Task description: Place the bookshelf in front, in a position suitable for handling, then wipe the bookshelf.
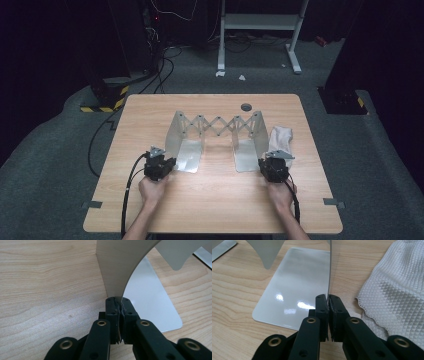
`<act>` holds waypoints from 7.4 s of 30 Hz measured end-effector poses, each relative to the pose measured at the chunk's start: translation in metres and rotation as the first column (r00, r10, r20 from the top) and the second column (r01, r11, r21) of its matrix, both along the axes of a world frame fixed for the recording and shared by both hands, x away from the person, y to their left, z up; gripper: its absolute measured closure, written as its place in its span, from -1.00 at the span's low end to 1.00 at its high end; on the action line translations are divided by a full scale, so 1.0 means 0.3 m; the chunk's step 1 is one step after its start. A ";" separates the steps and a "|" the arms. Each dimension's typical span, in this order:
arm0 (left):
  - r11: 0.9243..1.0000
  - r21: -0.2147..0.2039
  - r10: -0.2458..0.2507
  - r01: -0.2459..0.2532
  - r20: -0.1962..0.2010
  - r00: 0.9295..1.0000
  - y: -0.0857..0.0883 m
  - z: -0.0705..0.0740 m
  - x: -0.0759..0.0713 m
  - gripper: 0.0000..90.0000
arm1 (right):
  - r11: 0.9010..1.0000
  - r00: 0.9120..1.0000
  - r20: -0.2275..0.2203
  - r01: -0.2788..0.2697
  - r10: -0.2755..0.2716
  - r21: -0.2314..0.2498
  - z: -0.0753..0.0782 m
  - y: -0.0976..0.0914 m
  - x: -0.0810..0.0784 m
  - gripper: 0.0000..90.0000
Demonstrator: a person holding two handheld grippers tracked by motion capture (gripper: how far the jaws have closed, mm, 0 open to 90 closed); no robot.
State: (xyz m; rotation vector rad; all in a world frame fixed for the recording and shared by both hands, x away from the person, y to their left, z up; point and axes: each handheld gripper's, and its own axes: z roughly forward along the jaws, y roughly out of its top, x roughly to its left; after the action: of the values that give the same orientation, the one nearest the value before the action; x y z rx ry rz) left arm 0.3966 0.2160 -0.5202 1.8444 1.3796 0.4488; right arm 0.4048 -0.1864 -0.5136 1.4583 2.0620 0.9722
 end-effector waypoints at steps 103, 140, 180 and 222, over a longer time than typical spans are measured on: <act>0.991 0.119 0.052 -0.058 0.050 0.997 -0.024 -0.032 0.001 0.15 | 0.966 0.967 0.061 -0.252 0.249 0.053 0.172 -0.143 0.051 0.81; 0.992 0.127 0.020 -0.027 0.056 0.998 -0.035 -0.031 0.001 0.30 | 0.955 0.956 0.077 -0.288 0.282 0.076 0.291 -0.111 0.051 0.80; 0.991 0.130 0.024 -0.031 0.053 0.998 -0.037 -0.031 0.003 0.17 | 0.959 0.954 -0.099 -0.280 0.282 0.036 0.054 -0.082 0.045 0.79; 0.991 0.131 0.011 -0.018 0.055 0.998 -0.037 -0.031 0.000 0.23 | 0.953 0.954 0.046 -0.297 0.295 0.064 0.294 -0.107 0.036 0.80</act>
State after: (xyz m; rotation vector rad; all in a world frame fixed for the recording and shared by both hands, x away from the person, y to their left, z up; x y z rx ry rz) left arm 0.3965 0.2049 -0.5294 1.9142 1.3560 0.6058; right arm 0.4155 -0.2184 -0.4253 1.1731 2.2845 1.1871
